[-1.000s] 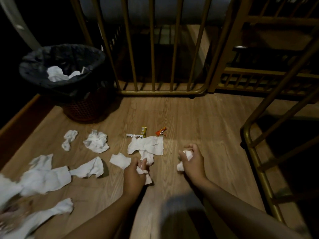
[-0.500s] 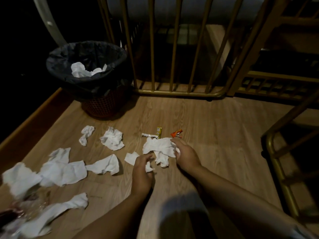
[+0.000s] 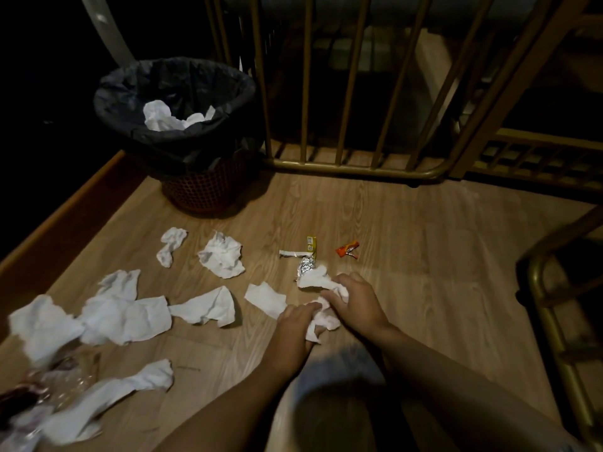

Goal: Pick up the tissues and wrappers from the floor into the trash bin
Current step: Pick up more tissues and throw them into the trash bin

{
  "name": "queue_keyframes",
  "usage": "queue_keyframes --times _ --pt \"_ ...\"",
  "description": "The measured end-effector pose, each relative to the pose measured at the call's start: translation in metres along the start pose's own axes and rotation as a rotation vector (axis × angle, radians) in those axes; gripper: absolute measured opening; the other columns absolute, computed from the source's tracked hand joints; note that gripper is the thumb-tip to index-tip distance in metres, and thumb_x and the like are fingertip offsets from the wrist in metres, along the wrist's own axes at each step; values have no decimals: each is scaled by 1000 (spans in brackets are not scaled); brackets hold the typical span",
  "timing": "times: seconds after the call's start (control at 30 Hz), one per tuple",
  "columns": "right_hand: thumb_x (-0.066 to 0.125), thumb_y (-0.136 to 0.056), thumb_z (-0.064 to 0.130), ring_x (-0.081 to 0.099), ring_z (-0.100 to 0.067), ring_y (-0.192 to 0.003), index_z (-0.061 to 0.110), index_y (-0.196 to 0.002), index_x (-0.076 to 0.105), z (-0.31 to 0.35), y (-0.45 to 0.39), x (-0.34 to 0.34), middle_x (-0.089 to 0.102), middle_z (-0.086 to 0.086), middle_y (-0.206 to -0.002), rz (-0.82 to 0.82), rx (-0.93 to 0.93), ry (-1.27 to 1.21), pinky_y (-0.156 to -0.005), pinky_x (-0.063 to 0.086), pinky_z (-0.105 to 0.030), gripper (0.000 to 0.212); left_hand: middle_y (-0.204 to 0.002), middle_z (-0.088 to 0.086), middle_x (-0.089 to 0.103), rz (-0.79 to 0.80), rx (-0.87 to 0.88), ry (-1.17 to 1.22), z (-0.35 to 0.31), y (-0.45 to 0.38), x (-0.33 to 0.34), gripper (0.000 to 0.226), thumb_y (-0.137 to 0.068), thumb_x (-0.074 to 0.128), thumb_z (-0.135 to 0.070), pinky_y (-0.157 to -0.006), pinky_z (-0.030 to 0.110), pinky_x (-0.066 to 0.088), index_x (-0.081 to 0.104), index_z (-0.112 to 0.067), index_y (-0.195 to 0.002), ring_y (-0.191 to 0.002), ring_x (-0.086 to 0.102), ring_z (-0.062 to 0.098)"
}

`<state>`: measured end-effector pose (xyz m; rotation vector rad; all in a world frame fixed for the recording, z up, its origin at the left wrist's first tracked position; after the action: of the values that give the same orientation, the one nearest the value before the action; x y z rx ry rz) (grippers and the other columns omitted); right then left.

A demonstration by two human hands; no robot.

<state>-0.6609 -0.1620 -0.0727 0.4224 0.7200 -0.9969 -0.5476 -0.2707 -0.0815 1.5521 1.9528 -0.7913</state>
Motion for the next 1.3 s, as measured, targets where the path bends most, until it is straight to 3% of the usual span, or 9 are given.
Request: queue_keyframes --times 0.17,0.27,0.4,0.57,0.67,0.83,1.0,1.1,1.3 --pt "72 -82 41 53 -9 -64 10 -60 64 -10 14 -24 55 -3 -69 -138 130 -117 -59 35 -18 39 -106 0 65 121 -35 -145 4 9 -5 38 -86 61 -51 -85 30 42 65 -21 -109 -100 53 17" --pt "76 -80 24 59 -17 -70 3 -69 71 -19 18 -30 63 -6 -79 -175 189 -139 -61 40 -15 25 -85 0 57 51 4 -130 4 17 -14 21 -86 62 -37 -73 31 43 63 -17 -79 -85 50 15" --pt "77 -80 20 63 -12 -82 2 -92 74 -17 25 -29 66 -4 -100 -207 250 -171 -70 46 -6 22 -88 -4 46 26 -25 -4 3 28 -31 11 -74 60 -11 -72 21 43 53 -18 -72 -81 49 10" --pt "65 -87 1 57 0 -44 0 -83 51 12 37 -26 57 -4 -68 -157 339 -452 -36 42 -17 14 -87 -12 62 -7 -167 120 9 25 -62 33 -72 60 3 -68 19 48 58 -23 -92 -77 59 4" --pt "56 -87 0 58 -16 -41 2 -84 54 26 43 -17 60 -14 -69 -117 399 -549 -37 46 -28 5 -96 -14 69 -32 -207 110 7 15 -87 51 -78 62 -1 -69 3 43 55 -28 -120 -83 63 0" --pt "50 -88 7 48 -21 -45 8 -64 55 72 50 -1 50 -15 -58 60 408 -638 -43 38 -28 24 -89 -15 65 -117 -198 79 -5 -12 -146 43 -75 65 2 -68 -2 38 62 -23 -111 -87 65 5" --pt "64 -89 28 52 -6 -44 9 -71 68 140 37 -7 58 3 -53 62 228 -510 -49 42 -22 27 -81 -6 69 -214 -159 24 -14 -32 -214 3 -82 65 -20 -68 25 52 67 -21 -84 -76 64 11" --pt "57 -89 53 50 -7 -48 4 -66 62 181 30 -5 55 0 -56 64 175 -431 -47 38 -18 54 -71 -6 66 -317 -161 28 -11 -36 -253 13 -84 67 -27 -62 30 51 63 -22 -73 -68 62 11" --pt "56 -95 33 43 -12 -36 18 -46 46 256 8 -7 43 2 -38 8 124 -407 -45 35 -24 52 -69 -2 67 -474 -227 138 0 -32 -316 17 -84 69 -28 -65 32 53 66 -18 -71 -69 64 15"
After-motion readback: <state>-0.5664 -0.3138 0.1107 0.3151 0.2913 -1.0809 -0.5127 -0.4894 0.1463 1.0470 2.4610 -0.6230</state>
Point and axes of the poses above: each hand's wrist, its own y-axis away from the middle knuckle, its own x-axis out of the palm, z = x × y, the point moved 7 cm from there along -y, towards the middle knuckle
